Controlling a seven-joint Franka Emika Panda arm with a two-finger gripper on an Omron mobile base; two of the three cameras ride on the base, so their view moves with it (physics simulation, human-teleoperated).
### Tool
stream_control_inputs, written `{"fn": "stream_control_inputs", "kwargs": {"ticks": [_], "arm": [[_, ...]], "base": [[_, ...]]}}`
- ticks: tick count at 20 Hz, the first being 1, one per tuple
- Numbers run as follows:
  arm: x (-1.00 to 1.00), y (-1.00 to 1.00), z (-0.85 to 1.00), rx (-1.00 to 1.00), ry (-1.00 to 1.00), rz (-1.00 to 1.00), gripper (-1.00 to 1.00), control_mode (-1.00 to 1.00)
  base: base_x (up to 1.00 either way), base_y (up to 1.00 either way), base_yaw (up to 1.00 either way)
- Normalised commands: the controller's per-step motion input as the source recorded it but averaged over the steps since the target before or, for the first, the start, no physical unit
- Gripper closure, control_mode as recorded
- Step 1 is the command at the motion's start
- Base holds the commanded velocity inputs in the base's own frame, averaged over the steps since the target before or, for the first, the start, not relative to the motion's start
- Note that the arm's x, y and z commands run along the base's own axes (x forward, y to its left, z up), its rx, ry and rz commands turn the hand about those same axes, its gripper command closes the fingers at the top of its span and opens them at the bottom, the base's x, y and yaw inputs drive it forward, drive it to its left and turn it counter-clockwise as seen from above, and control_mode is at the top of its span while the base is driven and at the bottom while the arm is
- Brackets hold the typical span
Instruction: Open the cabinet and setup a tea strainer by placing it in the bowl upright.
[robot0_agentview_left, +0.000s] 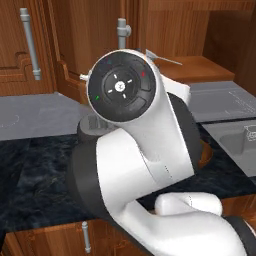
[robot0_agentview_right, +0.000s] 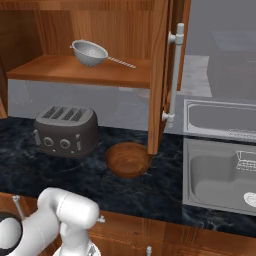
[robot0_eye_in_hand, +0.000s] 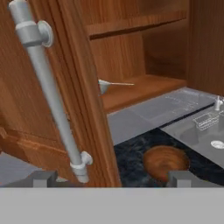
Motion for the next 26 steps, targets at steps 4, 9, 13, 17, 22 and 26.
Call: {"fn": "stream_control_inputs", "kwargs": {"ticks": [4, 9, 13, 17, 22, 26], "arm": [[-0.22, -0.7, -0.02, 0.33, 0.07, 0.25, -1.0, -1.0], [-0.05, -0.65, -0.02, 0.39, 0.14, 0.21, -1.0, -1.0], [0.0, -0.38, -0.06, 0.39, 0.3, 0.13, -1.0, -1.0], [0.0, -0.3, -0.12, 0.41, 0.3, 0.11, -1.0, -1.0], [0.04, -0.05, -0.27, 0.37, 0.31, 0.05, -1.0, -1.0], [0.0, 0.0, -0.25, 0.4, 0.24, 0.05, -1.0, -1.0]], "base": [[0.0, 0.0, 0.0], [0.0, 0.0, 0.0], [0.0, 0.0, 0.0], [0.0, 0.0, 0.0], [0.0, 0.0, 0.0], [0.0, 0.0, 0.0]]}}
